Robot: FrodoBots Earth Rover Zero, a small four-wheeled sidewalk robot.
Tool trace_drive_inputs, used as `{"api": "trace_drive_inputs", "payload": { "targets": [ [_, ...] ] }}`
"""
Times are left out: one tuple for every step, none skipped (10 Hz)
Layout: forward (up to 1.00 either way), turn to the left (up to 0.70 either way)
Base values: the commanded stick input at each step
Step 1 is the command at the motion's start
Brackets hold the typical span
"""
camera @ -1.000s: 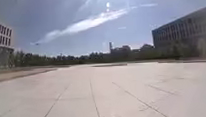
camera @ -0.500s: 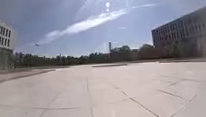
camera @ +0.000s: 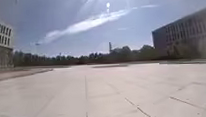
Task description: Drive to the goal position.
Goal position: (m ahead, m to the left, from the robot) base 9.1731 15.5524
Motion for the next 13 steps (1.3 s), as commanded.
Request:
{"api": "trace_drive_inputs", "payload": {
  "targets": [
    [0.70,-0.01],
    [0.70,-0.01],
    [0.70,-0.01],
    [0.70,-0.01],
    [0.70,-0.32],
    [0.70,-0.31],
    [0.70,-0.31],
    [0.70,-0.31],
    [0.70,-0.32],
    [0.70,-0.31],
    [0.70,-0.31],
    [0.70,-0.31],
    [0.70,-0.29]
  ]
}}
